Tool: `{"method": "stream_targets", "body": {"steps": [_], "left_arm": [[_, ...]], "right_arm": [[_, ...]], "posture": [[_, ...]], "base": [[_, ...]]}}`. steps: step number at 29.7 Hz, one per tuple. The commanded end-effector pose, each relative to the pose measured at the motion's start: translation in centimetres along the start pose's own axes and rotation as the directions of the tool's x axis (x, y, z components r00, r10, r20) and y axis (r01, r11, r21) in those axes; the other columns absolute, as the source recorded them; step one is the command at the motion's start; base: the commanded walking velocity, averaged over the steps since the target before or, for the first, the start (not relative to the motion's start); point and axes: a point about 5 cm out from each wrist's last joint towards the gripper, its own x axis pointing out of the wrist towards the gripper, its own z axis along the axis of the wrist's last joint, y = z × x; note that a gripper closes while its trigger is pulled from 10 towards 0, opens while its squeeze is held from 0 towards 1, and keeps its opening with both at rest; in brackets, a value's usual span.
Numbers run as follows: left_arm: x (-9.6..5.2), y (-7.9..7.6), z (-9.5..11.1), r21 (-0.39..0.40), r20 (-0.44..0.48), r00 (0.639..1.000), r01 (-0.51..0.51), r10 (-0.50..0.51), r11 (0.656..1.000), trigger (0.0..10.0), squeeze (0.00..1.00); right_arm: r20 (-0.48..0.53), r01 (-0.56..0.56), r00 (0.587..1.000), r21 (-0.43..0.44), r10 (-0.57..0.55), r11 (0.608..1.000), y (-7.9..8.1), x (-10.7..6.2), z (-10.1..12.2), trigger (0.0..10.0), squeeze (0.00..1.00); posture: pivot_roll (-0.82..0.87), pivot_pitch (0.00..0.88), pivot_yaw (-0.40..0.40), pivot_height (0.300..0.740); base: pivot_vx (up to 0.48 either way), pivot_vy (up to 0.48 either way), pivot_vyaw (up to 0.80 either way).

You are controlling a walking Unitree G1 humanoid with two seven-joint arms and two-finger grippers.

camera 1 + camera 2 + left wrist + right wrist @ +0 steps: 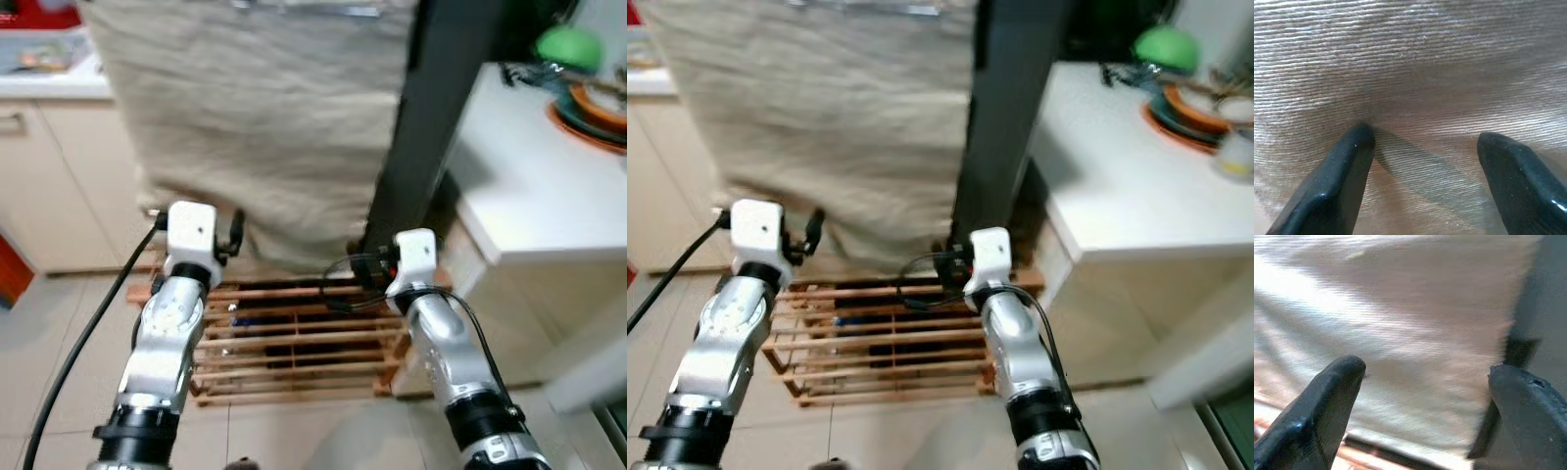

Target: Restocking fridge

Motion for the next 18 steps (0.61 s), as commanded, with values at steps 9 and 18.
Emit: {"method": "stream_targets", "body": {"steps": [9,18], "left_arm": [[-0.2,-1.7,1.1,-0.069,0.035,0.993,0.118,-0.116,0.991,10.0,0.0],[-1.6,1.4,-1.6,-0.118,-0.108,0.993,-0.055,0.042,0.992,10.0,0.0]], "right_arm": [[0.01,0.024,1.0,-0.016,-0.024,1.0,-1.2,-0.6,0.2,10.0,0.24],[0.05,0.155,0.987,0.019,-0.155,0.988,-3.0,-1.5,0.5,10.0,0.25]], "posture": [[-0.02,0.0,-0.048,0.74],[-0.01,0.0,-0.049,0.74]], "base": [[0.0,0.442,-0.36],[0.0,0.425,-0.8]]}}
